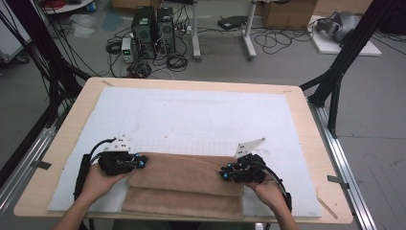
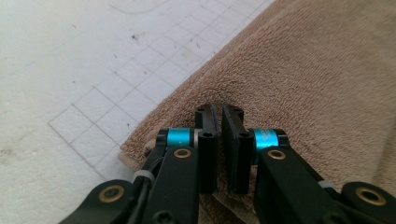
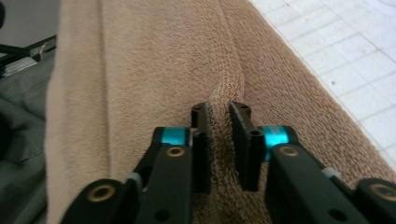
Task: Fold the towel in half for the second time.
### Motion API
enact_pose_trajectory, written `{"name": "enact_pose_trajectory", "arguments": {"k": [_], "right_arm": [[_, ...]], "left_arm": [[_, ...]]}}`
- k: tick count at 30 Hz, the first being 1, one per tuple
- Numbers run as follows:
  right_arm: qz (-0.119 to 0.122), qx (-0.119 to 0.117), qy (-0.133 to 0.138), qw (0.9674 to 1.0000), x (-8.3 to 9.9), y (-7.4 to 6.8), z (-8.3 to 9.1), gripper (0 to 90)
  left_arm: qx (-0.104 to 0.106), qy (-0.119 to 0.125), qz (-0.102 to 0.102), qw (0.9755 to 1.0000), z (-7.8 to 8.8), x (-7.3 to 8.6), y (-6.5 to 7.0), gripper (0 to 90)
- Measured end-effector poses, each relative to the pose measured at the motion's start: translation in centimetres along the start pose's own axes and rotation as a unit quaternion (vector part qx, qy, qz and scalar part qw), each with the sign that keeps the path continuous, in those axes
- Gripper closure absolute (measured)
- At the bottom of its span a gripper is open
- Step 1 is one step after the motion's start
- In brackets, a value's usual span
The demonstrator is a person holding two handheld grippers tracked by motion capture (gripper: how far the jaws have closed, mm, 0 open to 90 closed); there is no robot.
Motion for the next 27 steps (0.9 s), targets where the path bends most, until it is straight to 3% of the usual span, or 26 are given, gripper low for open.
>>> {"name": "enact_pose_trajectory", "arguments": {"k": [3, 6, 8, 11, 14, 16, 17, 19, 23, 25, 27], "right_arm": [[0.016, -0.003, 0.008, 0.9998, -0.5, -1.3, 1.0, 81.5], [0.041, -0.016, 0.019, 0.9988, -0.9, -3.4, 2.3, 81.1], [0.058, -0.03, 0.028, 0.9975, -0.7, -5.4, 3.4, 74.4], [0.064, -0.034, 0.043, 0.9964, -0.5, -7.1, 4.5, 68.0], [0.07, -0.022, 0.048, 0.9961, -0.6, -7.1, 5.0, 64.0], [0.065, -0.007, 0.045, 0.9968, -0.8, -6.4, 4.9, 60.8], [0.064, 0.02, 0.042, 0.9969, -0.9, -5.2, 4.5, 58.3], [0.051, 0.039, 0.043, 0.997, -1.0, -3.7, 4.1, 53.5], [0.022, 0.095, 0.052, 0.9939, -1.1, 0.4, 3.3, 46.3], [0.008, 0.104, 0.052, 0.9932, -1.0, 1.8, 3.0, 44.2], [-0.01, 0.117, 0.048, 0.9919, -0.9, 3.7, 2.7, 40.7]], "left_arm": [[-0.006, 0.03, -0.007, 0.9995, 2.2, -0.6, 0.9, 85.6], [0.002, 0.051, -0.026, 0.9983, 4.9, -1.0, 3.1, 85.6], [0.011, 0.061, -0.043, 0.9971, 6.8, -0.9, 5.0, 83.8], [0.01, 0.085, -0.032, 0.9958, 8.9, -1.2, 6.4, 67.5], [-0.004, 0.089, -0.032, 0.9955, 9.3, -1.7, 6.1, 60.3], [-0.024, 0.069, -0.044, 0.9963, 8.5, -1.6, 5.0, 59.9], [-0.028, 0.065, -0.046, 0.9964, 8.0, -1.5, 4.6, 58.5], [-0.044, 0.057, -0.047, 0.9963, 6.5, -1.2, 3.3, 57.9], [-0.06, 0.054, -0.024, 0.9965, 3.9, -0.8, 1.1, 53.8], [-0.076, 0.032, -0.024, 0.9963, 2.6, -0.4, -0.2, 52.6], [-0.079, 0.027, -0.021, 0.9963, 1.8, -0.4, -1.1, 51.5]]}}
Point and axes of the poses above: each handheld gripper's, and its own axes: z roughly backward along the jaws, x roughly out of its underside, y roughly to its right, the point moved 10 cm from there along -z, roughly forward along the jaws, and after that the axes turned 10 degrees about -z, right-handed, at the moved point
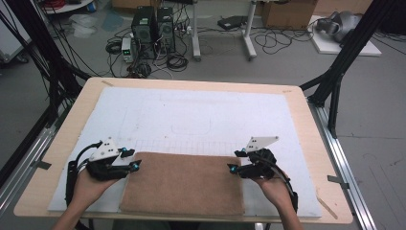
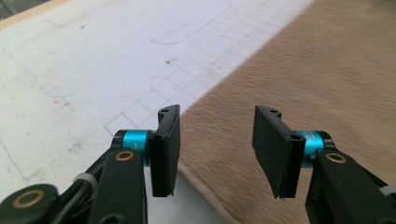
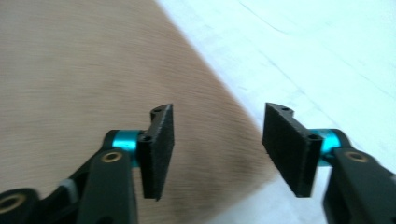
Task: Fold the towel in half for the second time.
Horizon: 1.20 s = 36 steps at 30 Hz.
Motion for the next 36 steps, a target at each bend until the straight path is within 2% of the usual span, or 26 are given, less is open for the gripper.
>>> {"name": "enact_pose_trajectory", "arguments": {"k": [4, 6, 7, 11, 13, 15, 16, 18, 19, 21, 24, 28, 32, 34, 36], "right_arm": [[-0.029, -0.003, -0.013, 0.9995, 0.6, 1.7, -1.3, 36.7], [-0.034, -0.003, -0.019, 0.9993, 0.8, 1.9, -1.9, 33.8], [-0.03, 0.0, -0.022, 0.9993, 0.9, 2.0, -2.2, 33.3], [-0.024, 0.005, -0.026, 0.9993, 1.2, 1.8, -2.7, 35.0], [-0.033, -0.007, -0.036, 0.9988, 1.5, 1.6, -2.9, 40.2], [-0.043, -0.024, -0.035, 0.9982, 1.7, 1.4, -3.1, 48.8], [-0.044, -0.031, -0.033, 0.998, 1.8, 1.2, -3.1, 51.6], [-0.043, -0.038, -0.034, 0.9977, 1.8, 1.0, -3.1, 58.2], [-0.042, -0.04, -0.036, 0.9977, 1.8, 0.9, -3.0, 60.6], [-0.033, -0.045, -0.042, 0.9976, 1.8, 0.7, -3.0, 69.0], [-0.024, -0.05, -0.044, 0.9975, 1.6, 0.7, -2.9, 76.7], [-0.023, -0.045, -0.04, 0.9979, 1.0, 0.9, -2.6, 78.4], [-0.013, -0.023, -0.029, 0.9992, -0.6, 1.5, -2.2, 78.5], [-0.014, -0.016, -0.015, 0.9997, -1.8, 2.2, -2.2, 78.5], [-0.01, -0.002, -0.008, 0.9999, -3.4, 3.1, -2.2, 78.3]], "left_arm": [[0.001, -0.018, 0.017, 0.9997, -1.7, 0.7, -1.2, 48.2], [0.004, -0.036, 0.017, 0.9992, -2.5, 1.4, -1.5, 47.4], [0.013, -0.047, 0.019, 0.9986, -2.9, 1.8, -1.5, 46.3], [0.02, -0.065, 0.015, 0.9975, -3.6, 2.3, -1.3, 45.7], [0.024, -0.072, 0.012, 0.9971, -3.8, 2.5, -1.1, 49.1], [0.031, -0.072, 0.02, 0.9967, -3.8, 2.6, -1.0, 50.7], [0.038, -0.071, 0.03, 0.9963, -3.8, 2.7, -1.0, 52.0], [0.045, -0.07, 0.037, 0.9958, -3.9, 2.7, -1.0, 56.0], [0.048, -0.07, 0.037, 0.9957, -3.8, 2.7, -1.0, 59.2], [0.044, -0.071, 0.024, 0.9962, -3.8, 2.6, -0.8, 66.4], [0.032, -0.072, 0.002, 0.9969, -3.6, 2.4, -0.6, 76.5], [0.015, -0.057, 0.008, 0.9982, -3.3, 1.8, -1.0, 79.6], [-0.024, -0.022, 0.031, 0.999, -3.0, 0.3, -2.7, 80.2], [-0.052, -0.01, 0.034, 0.998, -3.0, -0.6, -3.8, 80.2], [-0.067, -0.005, 0.044, 0.9968, -3.3, -1.3, -4.9, 80.1]]}}
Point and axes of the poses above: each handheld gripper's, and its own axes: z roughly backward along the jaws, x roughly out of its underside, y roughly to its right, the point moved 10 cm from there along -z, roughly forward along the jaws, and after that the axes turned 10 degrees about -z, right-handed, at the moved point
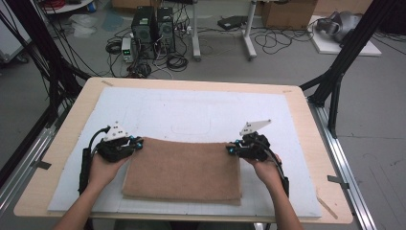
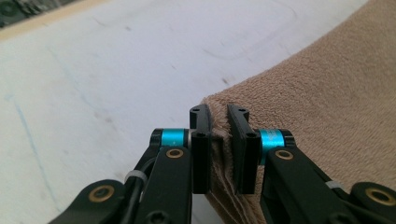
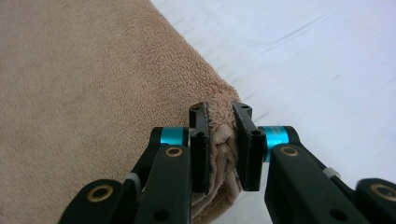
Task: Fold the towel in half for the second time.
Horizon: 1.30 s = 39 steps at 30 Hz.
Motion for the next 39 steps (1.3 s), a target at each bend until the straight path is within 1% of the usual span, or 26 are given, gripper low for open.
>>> {"name": "enact_pose_trajectory", "arguments": {"k": [2, 3, 6, 8, 11, 12, 13, 14, 15, 16, 17, 18, 19, 20, 21, 22, 24, 25, 26, 27, 29, 31, 33, 35, 36, 39], "right_arm": [[-0.002, 0.007, 0.006, 1.0, -1.5, 0.9, 0.0, 78.2], [0.0, 0.01, 0.008, 0.9999, -2.0, 1.2, 0.0, 78.1], [-0.003, 0.023, 0.014, 0.9996, -4.1, 2.4, 0.1, 78.1], [0.0, 0.033, 0.017, 0.9993, -5.4, 3.2, 0.2, 78.1], [-0.008, 0.05, 0.028, 0.9983, -7.8, 5.0, 0.5, 76.8], [-0.012, 0.057, 0.036, 0.9976, -8.6, 5.7, 0.6, 73.0], [-0.021, 0.065, 0.04, 0.9968, -9.1, 6.1, 0.6, 62.1], [-0.03, 0.08, 0.049, 0.9952, -9.6, 6.7, 0.6, 54.9], [-0.039, 0.078, 0.051, 0.9949, -9.8, 7.1, 0.5, 54.6], [-0.042, 0.075, 0.052, 0.9949, -9.8, 7.3, 0.5, 54.5], [-0.042, 0.076, 0.044, 0.9953, -9.5, 7.3, 0.3, 53.5], [-0.04, 0.076, 0.041, 0.9955, -9.3, 7.3, 0.2, 53.1], [-0.038, 0.074, 0.039, 0.9958, -8.9, 7.2, 0.1, 53.1], [-0.04, 0.071, 0.034, 0.9961, -8.5, 7.1, -0.1, 51.8], [-0.045, 0.067, 0.023, 0.9965, -8.2, 7.0, -0.3, 49.0], [-0.05, 0.061, 0.01, 0.9968, -7.7, 6.8, -0.5, 47.9], [-0.051, 0.055, 0.003, 0.9972, -7.5, 6.3, -0.6, 45.8], [-0.045, 0.056, 0.008, 0.9974, -7.6, 6.0, -0.6, 46.1], [-0.034, 0.062, 0.026, 0.9971, -7.8, 5.6, -0.4, 46.5], [-0.032, 0.064, 0.033, 0.9969, -7.8, 5.4, -0.2, 46.0], [-0.04, 0.057, 0.036, 0.9969, -7.7, 5.0, -0.1, 44.2], [-0.038, 0.062, 0.041, 0.9965, -7.5, 4.7, 0.1, 42.2], [-0.043, 0.059, 0.047, 0.9962, -7.3, 4.4, 0.3, 40.5], [-0.042, 0.061, 0.051, 0.9959, -7.0, 4.1, 0.5, 36.9], [-0.046, 0.061, 0.052, 0.9957, -6.9, 4.0, 0.6, 35.6], [-0.048, 0.064, 0.053, 0.9954, -6.4, 3.8, 0.8, 31.6]], "left_arm": [[-0.011, 0.004, 0.011, 0.9999, -0.5, -0.9, -1.1, 80.1], [-0.015, 0.009, 0.021, 0.9996, -0.8, -1.5, -1.8, 80.1], [-0.024, 0.014, 0.026, 0.9993, -1.2, -3.1, -3.3, 80.2], [-0.033, 0.021, 0.026, 0.9989, -1.7, -4.6, -4.4, 80.4], [-0.046, 0.031, 0.031, 0.998, -2.5, -6.6, -6.1, 80.0], [-0.053, 0.026, 0.028, 0.9979, -2.7, -6.8, -6.6, 78.1], [-0.067, 0.015, 0.037, 0.997, -3.1, -6.8, -7.3, 70.6], [-0.077, 0.009, 0.052, 0.9957, -3.4, -6.7, -7.9, 59.6], [-0.071, 0.01, 0.06, 0.9956, -3.5, -6.6, -8.1, 54.7], [-0.061, 0.009, 0.069, 0.9957, -3.5, -6.2, -8.1, 56.6], [-0.057, 0.004, 0.067, 0.9961, -3.6, -6.0, -8.0, 56.6], [-0.051, -0.001, 0.061, 0.9968, -3.5, -5.5, -7.7, 56.5], [-0.05, -0.003, 0.058, 0.9971, -3.4, -5.2, -7.6, 56.5], [-0.047, 0.0, 0.059, 0.9971, -3.3, -5.0, -7.4, 56.2], [-0.044, 0.005, 0.062, 0.9971, -3.1, -4.6, -7.2, 56.2], [-0.04, 0.003, 0.062, 0.9973, -3.0, -4.2, -6.9, 56.2], [-0.027, -0.01, 0.061, 0.9977, -2.9, -3.7, -6.5, 54.9], [-0.029, -0.006, 0.054, 0.9981, -2.7, -3.6, -6.3, 54.3], [-0.031, 0.001, 0.052, 0.9982, -2.4, -3.6, -6.2, 54.4], [-0.028, 0.006, 0.053, 0.9982, -2.2, -3.6, -6.0, 54.3], [-0.022, 0.007, 0.052, 0.9984, -1.8, -3.5, -5.6, 52.1], [-0.016, 0.012, 0.052, 0.9985, -1.4, -3.5, -5.2, 50.4], [-0.012, 0.016, 0.048, 0.9986, -1.0, -3.5, -4.8, 47.9], [-0.008, 0.015, 0.049, 0.9986, -0.8, -3.3, -4.5, 46.5], [-0.006, 0.012, 0.049, 0.9987, -0.7, -3.2, -4.4, 45.3], [0.001, 0.015, 0.05, 0.9987, -0.3, -3.0, -4.0, 41.7]]}}
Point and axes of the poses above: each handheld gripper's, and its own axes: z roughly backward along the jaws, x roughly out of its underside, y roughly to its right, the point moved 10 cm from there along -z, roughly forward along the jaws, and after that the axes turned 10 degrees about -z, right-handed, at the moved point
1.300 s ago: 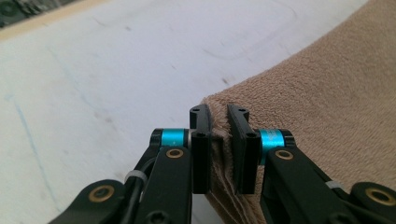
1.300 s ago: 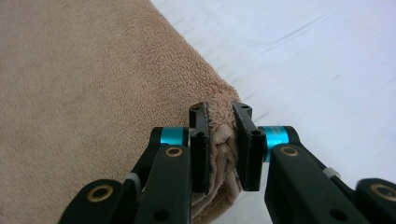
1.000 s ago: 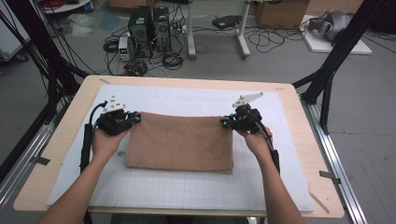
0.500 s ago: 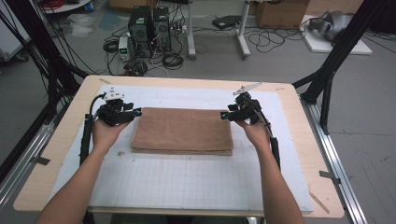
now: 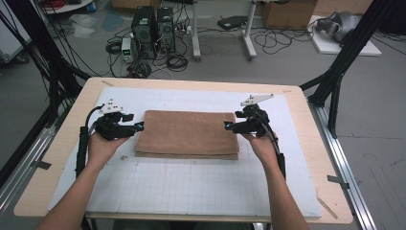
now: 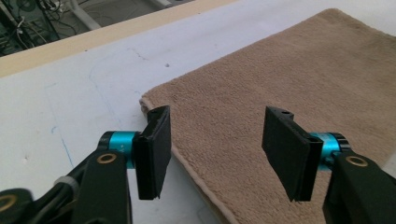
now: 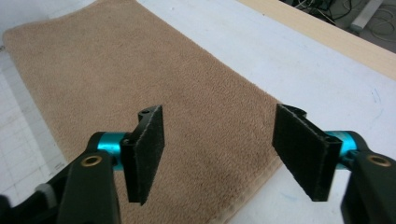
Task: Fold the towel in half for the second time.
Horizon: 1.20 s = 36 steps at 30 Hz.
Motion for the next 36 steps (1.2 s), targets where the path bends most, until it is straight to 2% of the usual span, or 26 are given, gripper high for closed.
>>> {"name": "enact_pose_trajectory", "arguments": {"k": [6, 10, 18, 28, 30, 36], "right_arm": [[-0.01, 0.003, 0.005, 0.9999, 0.8, -0.2, 0.3, 25.1], [-0.013, 0.003, 0.005, 0.9999, 1.3, -0.4, 0.4, 23.5], [-0.015, 0.002, 0.009, 0.9998, 1.7, -0.8, 0.6, 19.3], [-0.013, 0.004, 0.024, 0.9996, 1.8, -1.3, 1.2, 12.3], [-0.013, 0.003, 0.025, 0.9996, 1.8, -1.5, 1.3, 12.2], [-0.012, -0.007, 0.037, 0.9992, 1.9, -2.0, 1.7, 11.9]], "left_arm": [[0.01, -0.002, -0.015, 0.9998, 0.3, 0.2, 0.8, 37.4], [0.019, -0.002, -0.016, 0.9997, 0.4, 0.2, 1.3, 35.1], [0.023, 0.002, -0.02, 0.9995, 0.7, 0.0, 1.8, 32.8], [0.032, 0.002, -0.024, 0.9992, 1.1, 0.8, 2.5, 30.2], [0.029, 0.006, -0.02, 0.9994, 1.2, 0.7, 2.5, 28.2], [0.032, 0.012, -0.025, 0.9991, 1.7, 0.6, 2.9, 22.7]]}}
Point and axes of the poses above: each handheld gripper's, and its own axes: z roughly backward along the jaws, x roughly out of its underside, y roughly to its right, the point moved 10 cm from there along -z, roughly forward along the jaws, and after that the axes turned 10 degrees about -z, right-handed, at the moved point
